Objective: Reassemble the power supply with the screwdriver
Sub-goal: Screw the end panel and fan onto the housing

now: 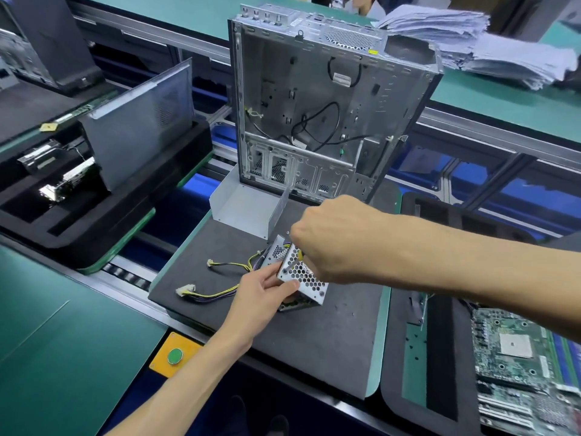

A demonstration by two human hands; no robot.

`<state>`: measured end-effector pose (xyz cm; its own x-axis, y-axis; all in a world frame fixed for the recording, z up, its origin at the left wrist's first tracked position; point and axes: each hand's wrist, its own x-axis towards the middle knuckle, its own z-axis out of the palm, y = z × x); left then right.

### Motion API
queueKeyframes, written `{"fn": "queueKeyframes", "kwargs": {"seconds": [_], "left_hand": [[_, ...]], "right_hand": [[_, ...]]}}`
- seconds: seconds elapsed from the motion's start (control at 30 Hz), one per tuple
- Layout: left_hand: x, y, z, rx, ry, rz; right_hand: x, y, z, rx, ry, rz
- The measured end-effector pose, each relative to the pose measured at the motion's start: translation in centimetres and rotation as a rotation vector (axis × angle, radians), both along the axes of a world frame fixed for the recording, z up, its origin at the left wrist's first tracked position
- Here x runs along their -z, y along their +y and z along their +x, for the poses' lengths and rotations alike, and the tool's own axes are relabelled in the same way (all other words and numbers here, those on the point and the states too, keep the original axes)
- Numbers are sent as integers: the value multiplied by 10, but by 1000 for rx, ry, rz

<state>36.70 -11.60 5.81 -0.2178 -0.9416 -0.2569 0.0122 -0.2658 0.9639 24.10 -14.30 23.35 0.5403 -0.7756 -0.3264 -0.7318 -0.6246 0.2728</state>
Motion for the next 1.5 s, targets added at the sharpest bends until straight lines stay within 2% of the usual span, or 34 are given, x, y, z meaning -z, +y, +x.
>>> {"fn": "queueKeyframes", "kwargs": {"seconds": [0.17, 0.27, 0.37, 0.5, 0.57, 0.67, 0.8, 0.87, 0.97, 1.13, 1.33, 1.5], "left_hand": [[-1, 4, -4, -50, 14, 12], [-2, 5, -8, -24, -2, 15], [-1, 6, -14, -16, -10, 20], [1, 10, -21, -1, 4, 18], [1, 11, -23, -7, 20, 20], [2, 10, -24, -11, 33, 21], [3, 8, -21, -36, 39, 38], [3, 7, -19, -35, 31, 34], [2, 7, -18, -32, 30, 32], [2, 6, -18, -21, 40, 30], [1, 7, -19, -15, 42, 30], [1, 9, -21, -3, 48, 30]], "right_hand": [[4, -3, -14, 225, -80, 158], [4, -5, -22, 248, -87, 186], [0, -2, -25, 171, -81, 165], [-4, -1, -32, -148, 4, -17], [-3, -1, -38, -198, 17, -31], [5, 3, -41, -77, -50, 34], [15, -2, -42, 303, -203, 191], [16, -3, -42, 344, -206, 241], [12, 4, -42, 298, -163, 265], [10, 13, -39, 6, 7, -1], [11, 10, -36, 147, 79, 124], [5, 4, -25, 112, 236, 230]]}}
